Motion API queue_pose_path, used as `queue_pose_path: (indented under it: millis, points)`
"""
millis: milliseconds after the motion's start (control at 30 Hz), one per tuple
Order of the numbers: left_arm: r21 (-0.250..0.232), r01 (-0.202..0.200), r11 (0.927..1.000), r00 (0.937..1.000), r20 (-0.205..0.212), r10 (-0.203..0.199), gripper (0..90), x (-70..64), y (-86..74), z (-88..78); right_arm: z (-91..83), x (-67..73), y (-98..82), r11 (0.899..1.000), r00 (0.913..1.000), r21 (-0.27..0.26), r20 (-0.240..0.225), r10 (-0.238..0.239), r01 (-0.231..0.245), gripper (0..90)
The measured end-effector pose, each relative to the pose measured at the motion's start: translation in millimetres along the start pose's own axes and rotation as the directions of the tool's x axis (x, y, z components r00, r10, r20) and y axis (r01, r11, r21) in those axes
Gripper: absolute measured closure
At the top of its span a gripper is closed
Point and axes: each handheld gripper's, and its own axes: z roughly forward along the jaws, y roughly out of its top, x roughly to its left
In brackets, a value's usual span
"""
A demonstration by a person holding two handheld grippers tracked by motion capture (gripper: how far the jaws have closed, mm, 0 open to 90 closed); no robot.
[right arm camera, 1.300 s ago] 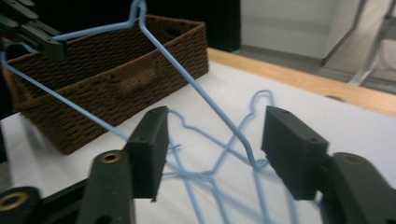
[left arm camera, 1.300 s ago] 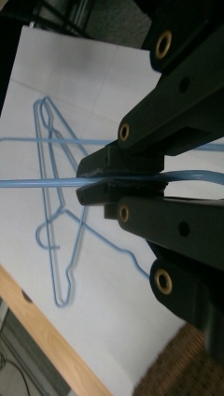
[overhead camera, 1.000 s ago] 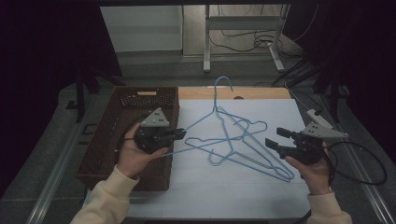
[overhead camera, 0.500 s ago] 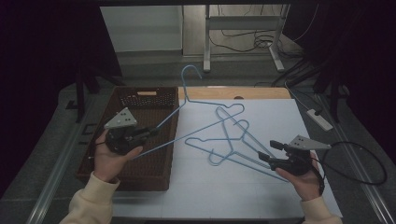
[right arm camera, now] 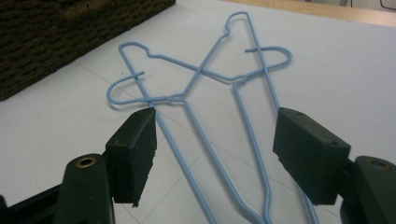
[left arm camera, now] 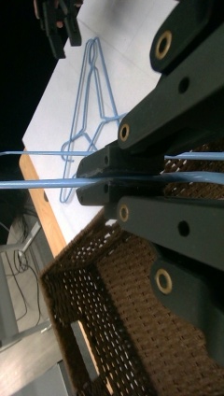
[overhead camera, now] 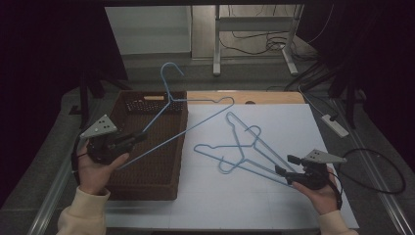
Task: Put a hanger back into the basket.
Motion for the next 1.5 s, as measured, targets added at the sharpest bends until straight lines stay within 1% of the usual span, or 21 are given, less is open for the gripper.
queue_pose_path:
  millis: [267, 400, 433, 500, 533, 633, 800, 967, 1133, 1367, 1400, 1500]
  points:
    - [-0.027, 0.027, 0.9993, 0.9985, -0.048, -0.028, 87.1, 10.7, -11.2, -7.9, 1.2, -0.3, -1.0, 1.0, 1.0, 0.008, 0.004, 0.001, -0.001, 30.7]
    - [-0.026, 0.04, 0.9989, 0.9971, -0.064, -0.042, 87.1, 15.8, -16.3, -10.6, 2.6, -0.6, -1.7, 1.0, 1.0, 0.018, 0.001, 0.001, -0.001, 30.5]
    - [-0.025, 0.042, 0.9988, 0.9958, -0.081, -0.043, 87.1, 18.4, -19.0, -12.6, 3.4, -0.5, -2.1, 1.0, 1.0, 0.024, 0.001, -0.001, 0.001, 30.4]
    - [-0.024, 0.041, 0.9989, 0.9952, -0.088, -0.043, 87.1, 19.4, -19.8, -13.3, 4.4, -0.1, -2.7, 0.999, 1.0, 0.032, -0.001, -0.001, 0.001, 30.3]
    - [-0.022, 0.042, 0.9989, 0.9938, -0.102, -0.044, 87.1, 21.3, -21.0, -14.5, 4.4, -0.1, -2.7, 0.999, 1.0, 0.032, -0.001, -0.001, 0.001, 30.3]
    - [-0.028, 0.057, 0.998, 0.9904, -0.124, -0.06, 87.1, 28.9, -25.2, -18.9, 6.3, 0.8, -3.8, 0.999, 1.0, 0.043, -0.002, -0.007, 0.007, 30.2]
    - [-0.039, 0.08, 0.9961, 0.9848, -0.152, -0.085, 87.1, 40.3, -31.4, -25.1, 6.4, 0.4, -4.4, 0.999, 1.0, 0.045, -0.003, -0.004, 0.004, 30.2]
    - [-0.045, 0.098, 0.9942, 0.975, -0.196, -0.105, 87.1, 53.5, -39.5, -32.0, 6.7, 0.2, -5.0, 0.999, 1.0, 0.048, -0.002, -0.002, 0.003, 30.2]
    - [-0.053, 0.115, 0.9919, 0.9701, -0.209, -0.124, 87.1, 63.1, -45.2, -36.0, 7.0, 0.0, -5.4, 0.999, 1.0, 0.051, -0.001, -0.001, 0.001, 30.2]
    - [-0.025, 0.122, 0.9922, 0.9658, -0.227, -0.125, 87.1, 69.7, -50.0, -31.2, 8.0, -0.2, -6.0, 0.999, 1.0, 0.053, -0.002, -0.001, 0.001, 30.0]
    - [-0.022, 0.124, 0.992, 0.9654, -0.228, -0.126, 87.1, 70.2, -50.4, -30.6, 8.2, -0.6, -6.1, 0.999, 1.0, 0.054, -0.001, -0.001, 0.001, 30.0]
    - [-0.01, 0.12, 0.9928, 0.9682, -0.22, -0.119, 87.1, 71.5, -51.7, -27.9, 8.5, -1.0, -6.7, 0.998, 1.0, 0.06, 0.001, 0.001, -0.001, 30.1]
